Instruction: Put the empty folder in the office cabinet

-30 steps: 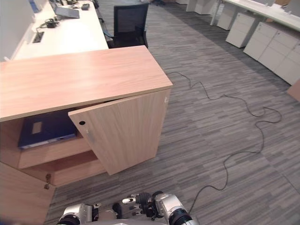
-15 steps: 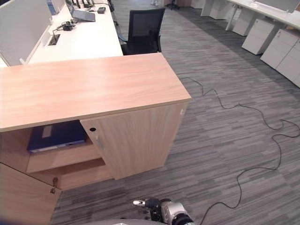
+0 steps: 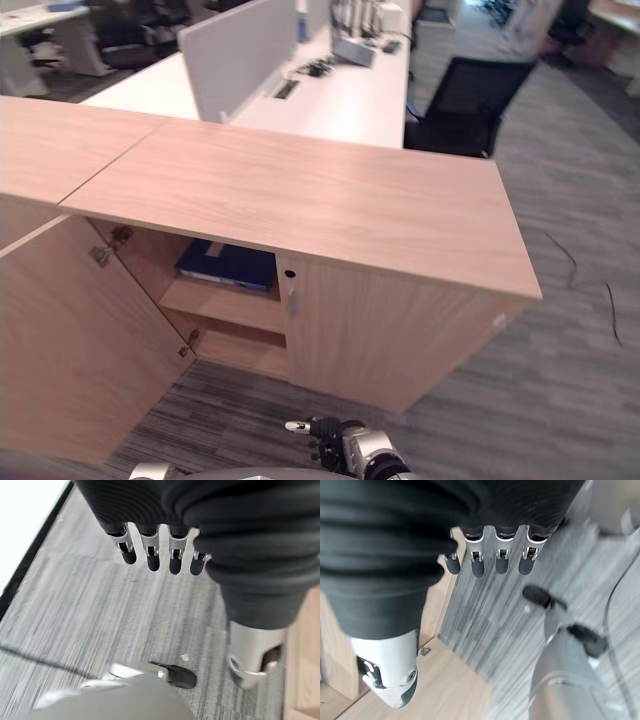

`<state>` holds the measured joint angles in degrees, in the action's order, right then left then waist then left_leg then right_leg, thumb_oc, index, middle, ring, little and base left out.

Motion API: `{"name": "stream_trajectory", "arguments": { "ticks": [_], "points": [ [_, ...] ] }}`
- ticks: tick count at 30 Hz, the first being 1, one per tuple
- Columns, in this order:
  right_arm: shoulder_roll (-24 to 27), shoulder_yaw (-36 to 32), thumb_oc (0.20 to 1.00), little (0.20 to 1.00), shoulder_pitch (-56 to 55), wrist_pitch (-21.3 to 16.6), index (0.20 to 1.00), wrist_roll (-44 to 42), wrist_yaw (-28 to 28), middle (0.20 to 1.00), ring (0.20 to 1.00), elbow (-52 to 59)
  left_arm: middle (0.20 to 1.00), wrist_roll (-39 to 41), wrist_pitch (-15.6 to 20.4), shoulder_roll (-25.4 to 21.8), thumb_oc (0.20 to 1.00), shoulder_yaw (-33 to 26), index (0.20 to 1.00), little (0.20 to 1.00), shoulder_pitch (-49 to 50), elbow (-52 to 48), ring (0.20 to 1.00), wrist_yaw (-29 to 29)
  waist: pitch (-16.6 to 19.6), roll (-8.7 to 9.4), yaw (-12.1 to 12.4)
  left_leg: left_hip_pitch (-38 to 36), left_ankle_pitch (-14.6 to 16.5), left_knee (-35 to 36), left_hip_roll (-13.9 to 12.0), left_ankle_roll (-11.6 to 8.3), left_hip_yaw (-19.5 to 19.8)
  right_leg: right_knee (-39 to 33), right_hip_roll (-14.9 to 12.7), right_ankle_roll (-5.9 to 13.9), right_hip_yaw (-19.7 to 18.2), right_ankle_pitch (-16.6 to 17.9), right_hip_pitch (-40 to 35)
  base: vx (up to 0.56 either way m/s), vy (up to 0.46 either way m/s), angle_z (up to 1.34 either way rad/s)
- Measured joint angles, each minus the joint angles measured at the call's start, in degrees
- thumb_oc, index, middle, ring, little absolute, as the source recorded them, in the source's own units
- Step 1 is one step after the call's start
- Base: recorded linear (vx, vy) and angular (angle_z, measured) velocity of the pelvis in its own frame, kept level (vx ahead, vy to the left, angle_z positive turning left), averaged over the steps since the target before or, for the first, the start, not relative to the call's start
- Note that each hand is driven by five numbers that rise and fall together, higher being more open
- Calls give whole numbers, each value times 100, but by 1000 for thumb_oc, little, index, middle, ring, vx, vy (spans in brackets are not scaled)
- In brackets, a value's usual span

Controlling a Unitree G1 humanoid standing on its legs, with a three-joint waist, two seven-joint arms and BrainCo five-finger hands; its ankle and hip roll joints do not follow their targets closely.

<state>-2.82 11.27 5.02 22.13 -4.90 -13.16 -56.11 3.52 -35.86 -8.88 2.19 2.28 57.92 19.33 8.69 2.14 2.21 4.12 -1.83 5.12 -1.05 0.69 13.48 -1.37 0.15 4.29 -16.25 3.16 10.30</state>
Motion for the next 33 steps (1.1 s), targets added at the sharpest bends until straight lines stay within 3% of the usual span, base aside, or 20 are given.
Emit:
{"name": "stream_trajectory", "arguments": {
  "ticks": [1,2,3,4,6,7,9,13,15,16,17,18,21,22,23,24,25,28,32,33],
  "points": [
    [0,4,1000,1000,11,-9,1000,2,-8,1000,1000,-54,1000,-3,3,-2,1000,10,1000,1000,18,-61,1000,4,14,20,-3,-52,33,0,-37,-83,34,-114,37,-80,44,61,-85,147,-346,41],
    [17,-7,1000,1000,-19,-13,1000,90,-63,1000,1000,-72,1000,-3,-26,71,1000,-41,1000,1000,227,-217,1000,30,-7,-123,13,-46,146,-52,-241,-278,235,-291,218,-140,257,136,-307,18,-374,36],
    [6,-18,1000,1000,-72,-15,1000,179,-65,1000,1000,-49,1000,-4,-34,14,1000,-36,1000,1000,257,-263,1000,27,-11,-97,-29,-39,199,-96,-267,-265,283,-356,202,-274,376,142,-389,75,-228,49],
    [14,-9,1000,1000,-75,10,1000,222,-76,1000,1000,-81,1000,-3,-34,71,1000,-5,1000,1000,299,-325,1000,29,-7,-102,-14,-62,204,-117,-375,-305,389,-363,291,-295,472,136,-460,53,-242,50],
    [22,-25,1000,1000,-57,62,1000,223,-92,1000,1000,-64,1000,-4,-35,87,1000,-7,1000,1000,386,-416,1000,31,-13,-115,45,-61,224,-135,-549,-364,519,-389,489,-525,666,101,-487,49,-391,43],
    [29,-24,1000,1000,-32,66,1000,223,-96,1000,1000,-59,1000,-6,-39,113,1000,-12,1000,1000,407,-479,1000,35,-36,-152,73,-35,230,-140,-628,-466,585,-386,564,-563,743,106,-507,19,-332,37],
    [37,-49,1000,1000,5,72,1000,223,-96,1000,1000,-60,1000,-7,-48,118,1000,-13,1000,1000,430,-633,1000,53,-104,-152,85,43,136,-211,-707,-626,772,-376,658,-692,949,67,-570,-5,-174,50],
    [29,-82,1000,1000,178,86,1000,222,-95,1000,1000,-99,1000,5,-64,116,1000,-127,1000,1000,362,-738,1000,138,-222,-67,255,235,17,-445,-723,-850,712,-392,728,-879,1384,10,-646,-31,-216,68],
    [31,-82,1000,1000,250,53,1000,221,-81,1000,1000,-115,1000,57,-137,78,1000,-219,1000,1000,207,-873,1000,149,-313,81,343,421,-39,-662,-621,-903,269,-374,642,-1035,1797,-48,-664,-92,-57,98],
    [30,-69,1000,1000,251,24,1000,220,-68,1000,1000,-127,1000,58,-146,20,1000,-230,1000,1000,204,-909,1000,144,-317,99,358,540,53,-809,-628,-760,-312,-374,578,-1142,2119,16,-661,-82,-41,124],
    [29,-60,1000,1000,255,-20,1000,221,-49,1000,1000,-139,1000,76,-150,-30,1000,-269,1000,1000,154,-1005,1000,152,-392,224,319,656,213,-1060,-591,-573,-1264,-400,405,-1193,2476,-19,-638,-63,-39,168],
    [-4,-68,1000,1000,260,-60,1000,219,-48,1000,1000,-118,1000,180,-144,-25,1000,-398,1000,1000,190,-1233,1000,177,-430,343,298,594,233,-1196,-595,-558,-1705,-370,229,-1231,2684,-125,-624,-29,-14,151],
    [13,-211,1000,1000,217,-107,1000,205,-36,1000,1000,-51,1000,463,-199,224,1000,-792,1000,1000,696,-2345,1000,262,-452,218,324,49,229,-1023,-612,-563,-1910,-366,60,-1086,2965,-181,-731,-15,18,72],
    [40,-306,1000,1000,175,-129,1000,199,-30,1000,1000,-34,1000,546,-200,352,1000,-829,1000,1000,874,-2700,1000,259,-410,77,335,-167,184,-754,-616,-569,-1849,-365,62,-1007,3056,-189,-749,-6,20,76],
    [179,-410,1000,1000,151,-178,1000,189,-27,1000,1000,-8,1000,674,-197,589,1000,-836,1000,1000,1010,-3195,1000,269,-375,-303,345,-454,116,-202,-677,-603,-1779,-365,154,-825,3262,-172,-767,-1,16,70],
    [200,-457,1000,1000,157,-182,1000,187,-25,1000,1000,-7,1000,676,-194,615,1000,-848,1000,1000,988,-3215,1000,280,-383,-365,381,-501,115,-102,-678,-604,-1759,-365,154,-782,3275,-156,-759,-5,25,49],
    [205,-505,1000,1000,165,-180,1000,156,-35,1000,1000,6,1000,739,-270,599,1000,-942,1000,1000,1020,-3367,1000,281,-395,-386,482,-504,116,-46,-667,-605,-1731,-365,130,-666,3263,-150,-738,-10,14,15],
    [158,-529,1000,1000,94,-161,1000,154,-35,1000,1000,38,1000,733,-296,292,1000,-1288,1000,1000,1061,-3640,1000,375,-409,-366,494,-489,120,-16,-601,-607,-1584,-368,60,-582,3323,-138,-768,8,4,17],
    [233,-820,1000,1000,-247,-113,1000,157,-45,1000,1000,194,1000,705,-674,-274,1000,-1801,1000,1000,1073,-4966,1000,375,-457,-342,705,-431,155,-133,-604,-634,-1337,-368,53,-601,3539,-193,-931,-47,0,35],
    [341,-930,1000,1000,-247,-67,1000,153,-53,1000,1000,238,1000,600,-775,-383,1000,-1835,1000,1000,860,-4974,1000,375,-491,-420,713,-313,152,-289,-612,-679,-1297,-272,121,-595,3580,-201,-909,-76,23,159]
  ]
}}
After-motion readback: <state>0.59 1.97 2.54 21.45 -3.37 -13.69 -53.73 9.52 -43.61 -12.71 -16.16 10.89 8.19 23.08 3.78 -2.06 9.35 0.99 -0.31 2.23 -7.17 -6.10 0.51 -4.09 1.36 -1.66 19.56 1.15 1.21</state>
